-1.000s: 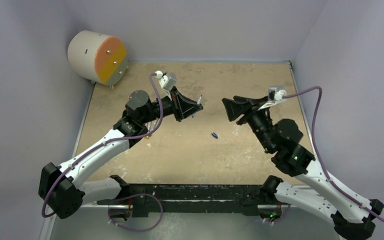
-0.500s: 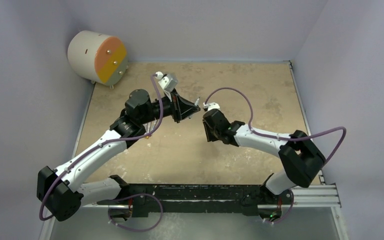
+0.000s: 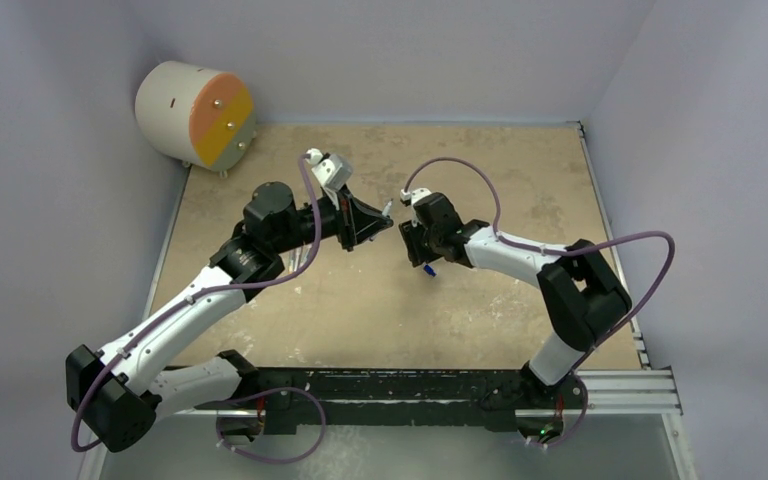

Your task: Insert the pens into the pen caps

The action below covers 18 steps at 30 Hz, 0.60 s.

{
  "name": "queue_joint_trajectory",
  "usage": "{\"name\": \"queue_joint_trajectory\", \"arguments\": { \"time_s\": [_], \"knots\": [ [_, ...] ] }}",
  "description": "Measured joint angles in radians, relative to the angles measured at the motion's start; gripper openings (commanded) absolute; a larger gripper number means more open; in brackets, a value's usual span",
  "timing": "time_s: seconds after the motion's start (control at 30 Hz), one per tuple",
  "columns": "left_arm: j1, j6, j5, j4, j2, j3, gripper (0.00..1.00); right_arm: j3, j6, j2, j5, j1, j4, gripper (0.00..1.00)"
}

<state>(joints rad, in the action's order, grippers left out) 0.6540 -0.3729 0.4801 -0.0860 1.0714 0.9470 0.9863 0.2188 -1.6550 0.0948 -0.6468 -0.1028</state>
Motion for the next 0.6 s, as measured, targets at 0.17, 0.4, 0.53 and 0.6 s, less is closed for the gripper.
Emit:
{"name": "queue_joint_trajectory", "arguments": {
  "time_s": [0.17,0.4,0.53,0.6],
  "knots": [
    [0.000,0.011,-0.002,0.006,0.003,0.000,0.00,-0.011,-0.032,-0.008,-0.042,0.002,0.011,0.49],
    [0.000,0.018,-0.002,0.006,0.014,0.000,0.00,-0.047,-0.034,-0.016,-0.065,0.009,0.027,0.51],
    [0.000,0.018,-0.002,0.006,0.014,0.000,0.00,-0.068,-0.020,-0.022,-0.068,0.014,0.026,0.49],
    [0.000,0.018,-0.001,0.006,0.015,0.000,0.00,-0.078,-0.013,-0.021,-0.070,0.015,0.026,0.49]
  ]
}}
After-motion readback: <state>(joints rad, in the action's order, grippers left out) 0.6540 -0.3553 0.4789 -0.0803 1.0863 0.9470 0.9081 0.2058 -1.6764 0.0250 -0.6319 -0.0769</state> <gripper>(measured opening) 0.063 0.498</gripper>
